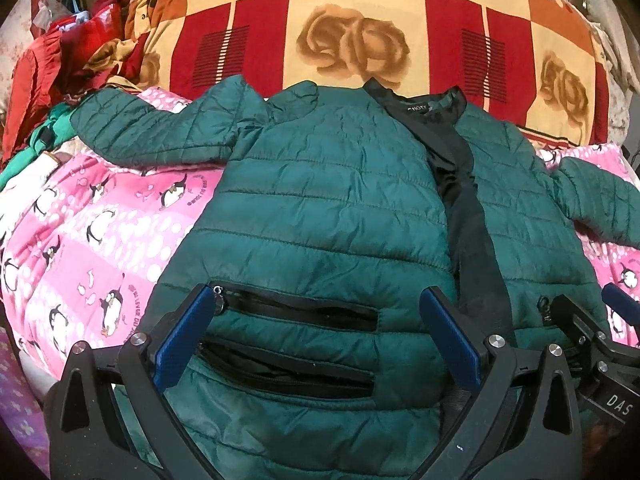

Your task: Fold large clothes

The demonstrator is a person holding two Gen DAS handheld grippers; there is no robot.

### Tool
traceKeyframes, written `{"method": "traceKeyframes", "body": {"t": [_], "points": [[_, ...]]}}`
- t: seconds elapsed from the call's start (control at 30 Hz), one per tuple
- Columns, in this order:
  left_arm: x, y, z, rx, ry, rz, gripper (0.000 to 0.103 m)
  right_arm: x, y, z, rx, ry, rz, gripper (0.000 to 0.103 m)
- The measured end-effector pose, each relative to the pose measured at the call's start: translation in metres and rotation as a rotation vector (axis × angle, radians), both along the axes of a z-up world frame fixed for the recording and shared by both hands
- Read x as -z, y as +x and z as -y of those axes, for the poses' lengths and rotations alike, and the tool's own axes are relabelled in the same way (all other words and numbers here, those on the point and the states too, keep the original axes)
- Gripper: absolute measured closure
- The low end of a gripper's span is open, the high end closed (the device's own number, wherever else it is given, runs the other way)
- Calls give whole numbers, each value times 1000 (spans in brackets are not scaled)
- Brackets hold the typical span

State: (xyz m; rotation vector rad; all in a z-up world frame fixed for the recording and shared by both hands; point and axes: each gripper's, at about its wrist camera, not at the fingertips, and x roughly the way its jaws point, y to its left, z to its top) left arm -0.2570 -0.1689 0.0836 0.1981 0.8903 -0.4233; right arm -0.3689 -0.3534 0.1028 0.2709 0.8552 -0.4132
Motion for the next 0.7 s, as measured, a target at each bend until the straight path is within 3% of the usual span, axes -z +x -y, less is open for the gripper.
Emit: {"method": "traceKeyframes", "body": {"t": [0.43, 0.7], "points": [[0, 2, -2, 3, -37, -16, 1, 6, 1, 9, 22, 18, -67, 0], [1, 2, -1, 3, -33, -10, 1, 10, 2, 13, 30, 46, -47, 0]]}}
